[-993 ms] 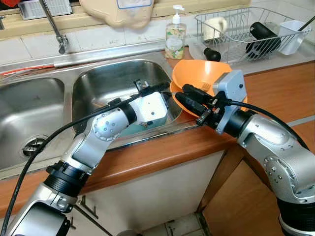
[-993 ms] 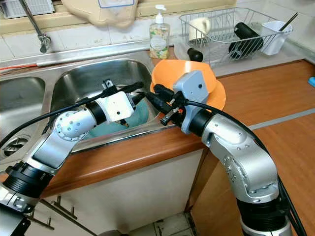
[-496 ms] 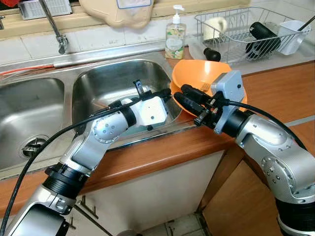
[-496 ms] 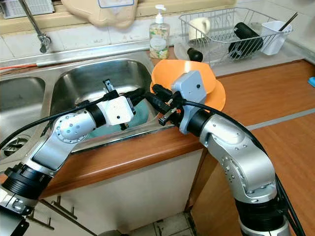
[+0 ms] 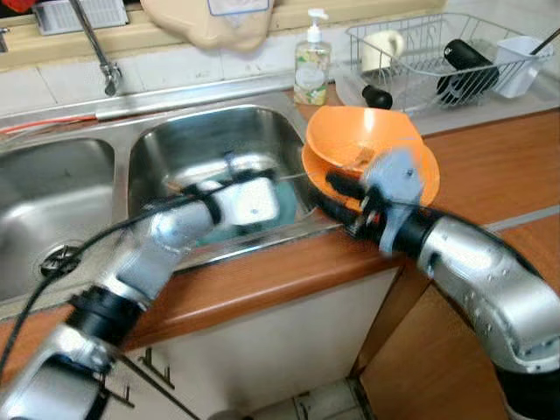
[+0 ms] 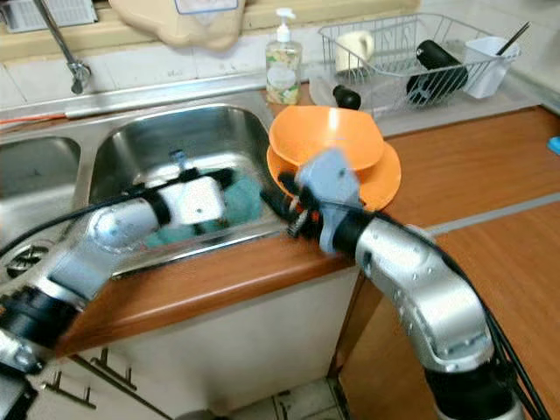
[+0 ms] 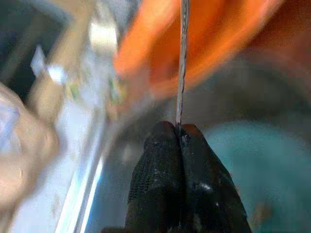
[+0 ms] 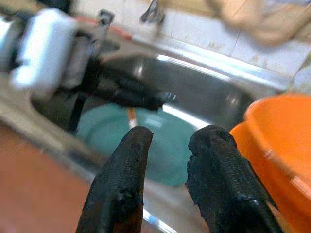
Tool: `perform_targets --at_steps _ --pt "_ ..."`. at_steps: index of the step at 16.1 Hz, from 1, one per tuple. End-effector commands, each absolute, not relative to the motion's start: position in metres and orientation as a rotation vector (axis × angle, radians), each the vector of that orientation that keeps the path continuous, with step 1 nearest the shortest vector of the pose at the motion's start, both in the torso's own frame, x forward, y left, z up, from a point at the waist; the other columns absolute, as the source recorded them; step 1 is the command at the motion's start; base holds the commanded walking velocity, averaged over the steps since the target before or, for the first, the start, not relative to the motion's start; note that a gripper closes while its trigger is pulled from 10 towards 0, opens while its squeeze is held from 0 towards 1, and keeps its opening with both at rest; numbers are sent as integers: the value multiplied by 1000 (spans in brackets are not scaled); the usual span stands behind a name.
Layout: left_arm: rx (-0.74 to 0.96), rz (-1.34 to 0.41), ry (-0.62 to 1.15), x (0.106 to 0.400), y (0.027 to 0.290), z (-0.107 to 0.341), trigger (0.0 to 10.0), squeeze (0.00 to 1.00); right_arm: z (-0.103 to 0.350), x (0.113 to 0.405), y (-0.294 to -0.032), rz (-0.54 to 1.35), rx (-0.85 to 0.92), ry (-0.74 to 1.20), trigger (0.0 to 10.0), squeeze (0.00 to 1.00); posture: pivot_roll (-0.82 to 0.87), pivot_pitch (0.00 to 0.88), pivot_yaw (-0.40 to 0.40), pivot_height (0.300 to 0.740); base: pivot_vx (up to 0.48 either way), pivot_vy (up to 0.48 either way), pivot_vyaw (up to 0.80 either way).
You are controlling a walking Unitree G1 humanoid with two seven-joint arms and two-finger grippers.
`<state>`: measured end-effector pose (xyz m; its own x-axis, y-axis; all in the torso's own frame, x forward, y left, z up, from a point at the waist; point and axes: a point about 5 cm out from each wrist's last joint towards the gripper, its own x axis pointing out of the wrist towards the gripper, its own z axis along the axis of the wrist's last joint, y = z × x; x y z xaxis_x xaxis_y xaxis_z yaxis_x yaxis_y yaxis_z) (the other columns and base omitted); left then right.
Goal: Kitchen organization
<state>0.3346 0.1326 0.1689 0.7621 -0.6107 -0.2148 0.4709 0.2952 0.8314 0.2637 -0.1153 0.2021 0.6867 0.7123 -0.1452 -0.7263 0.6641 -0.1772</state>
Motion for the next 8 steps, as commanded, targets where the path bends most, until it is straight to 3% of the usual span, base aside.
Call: perform_targets --at_steps 1,2,3,4,5,6,7,8 --pt "1075 -724 -114 339 136 167 0 0 203 260 -111 842 -249 65 10000 0 -21 0 83 740 0 0 0" --pt "1087 -719 -78 342 140 163 0 0 202 259 -111 849 -253 71 10000 0 -22 0 83 740 0 0 0" --pt "1108 -705 -5 349 147 154 1098 0 200 258 -110 859 -260 81 10000 0 -22 0 82 740 0 0 0" --pt "1122 -700 60 353 151 146 7882 0 199 257 -109 865 -267 86 10000 0 -23 0 83 740 0 0 0" --pt "1126 -705 104 354 154 140 10000 0 198 257 -109 868 -270 88 10000 0 -25 0 84 740 0 0 0" --pt "1108 -708 160 356 156 135 10000 561 198 257 -109 869 -273 89 10000 0 -25 0 84 740 0 0 0" --pt "1088 -705 220 359 160 129 10000 1000 198 257 -109 868 -279 88 10000 0 -25 0 85 740 0 0 0" --pt "1088 -705 220 359 160 129 10000 1000 198 257 -109 868 -279 88 10000 0 -25 0 85 740 0 0 0"
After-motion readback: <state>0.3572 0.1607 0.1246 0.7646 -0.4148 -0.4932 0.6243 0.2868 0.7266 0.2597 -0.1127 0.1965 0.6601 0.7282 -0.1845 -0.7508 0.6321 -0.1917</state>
